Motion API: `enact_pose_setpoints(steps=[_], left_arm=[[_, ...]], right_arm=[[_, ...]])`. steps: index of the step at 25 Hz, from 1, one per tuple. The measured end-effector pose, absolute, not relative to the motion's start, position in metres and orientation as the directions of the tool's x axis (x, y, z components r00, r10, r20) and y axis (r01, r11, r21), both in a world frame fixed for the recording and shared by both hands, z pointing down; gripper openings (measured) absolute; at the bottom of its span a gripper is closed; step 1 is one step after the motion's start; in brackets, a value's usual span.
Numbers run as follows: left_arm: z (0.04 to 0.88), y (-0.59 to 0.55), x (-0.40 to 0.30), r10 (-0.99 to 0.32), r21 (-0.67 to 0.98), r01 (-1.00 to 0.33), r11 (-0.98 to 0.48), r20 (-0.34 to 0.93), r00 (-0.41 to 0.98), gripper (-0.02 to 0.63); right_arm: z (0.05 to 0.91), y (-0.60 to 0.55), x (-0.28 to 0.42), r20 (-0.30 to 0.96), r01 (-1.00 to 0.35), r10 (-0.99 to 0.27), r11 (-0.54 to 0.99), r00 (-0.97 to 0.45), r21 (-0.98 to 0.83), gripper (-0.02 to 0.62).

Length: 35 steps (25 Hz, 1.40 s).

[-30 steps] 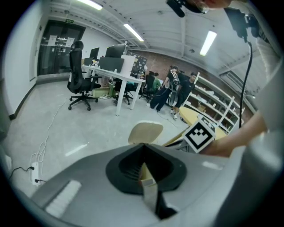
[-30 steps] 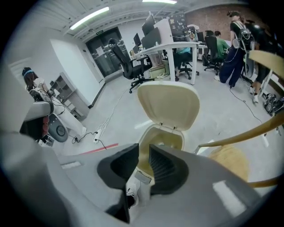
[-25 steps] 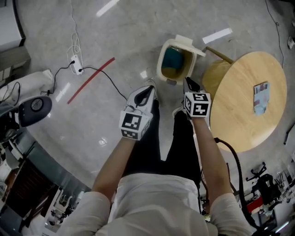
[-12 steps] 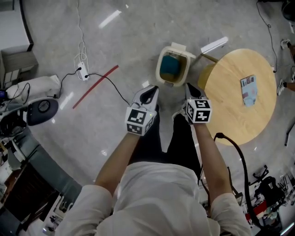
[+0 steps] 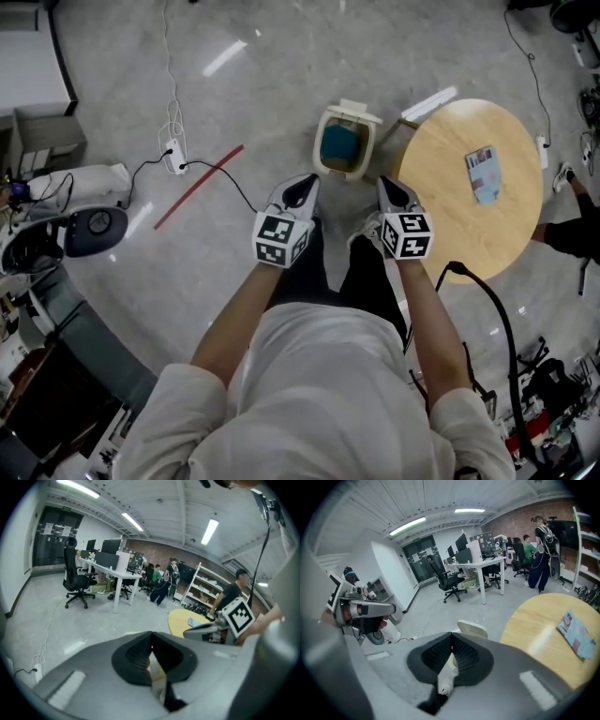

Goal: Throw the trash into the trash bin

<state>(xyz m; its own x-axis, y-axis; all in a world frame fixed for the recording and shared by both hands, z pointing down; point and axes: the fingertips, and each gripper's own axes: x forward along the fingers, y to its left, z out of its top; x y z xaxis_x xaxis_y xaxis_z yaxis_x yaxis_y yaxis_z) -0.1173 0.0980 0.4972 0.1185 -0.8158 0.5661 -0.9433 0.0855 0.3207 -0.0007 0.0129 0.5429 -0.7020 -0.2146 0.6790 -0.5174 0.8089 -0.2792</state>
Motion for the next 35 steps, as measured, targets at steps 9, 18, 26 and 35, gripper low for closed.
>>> enact_pose_setpoints(steps=[9, 18, 26, 35], left_arm=[[0.458, 0.100, -0.106, -0.821, 0.309, -0.950, 0.048, 0.554, 0.138, 0.006], [0.426, 0.103, -0.104, -0.824, 0.289, -0.957, 0.014, 0.545, 0.153, 0.006], [0.399, 0.099, -0.098, -0.831, 0.275, -0.961, -0.042, 0.524, 0.187, 0.006], [0.385, 0.100, -0.089, -0.839, 0.278, -0.958, -0.071, 0.502, 0.208, 0.006]], right_arm=[[0.493, 0.015, 0.016, 0.628, -0.542, -0.264, 0.785, -0.732, -0.302, 0.002], [0.448, 0.013, 0.020, 0.598, -0.547, -0.297, 0.785, -0.744, -0.291, 0.002], [0.421, 0.021, 0.025, 0.581, -0.555, -0.318, 0.781, -0.749, -0.288, 0.002], [0.408, 0.027, 0.030, 0.561, -0.551, -0.328, 0.783, -0.760, -0.288, 0.002]])
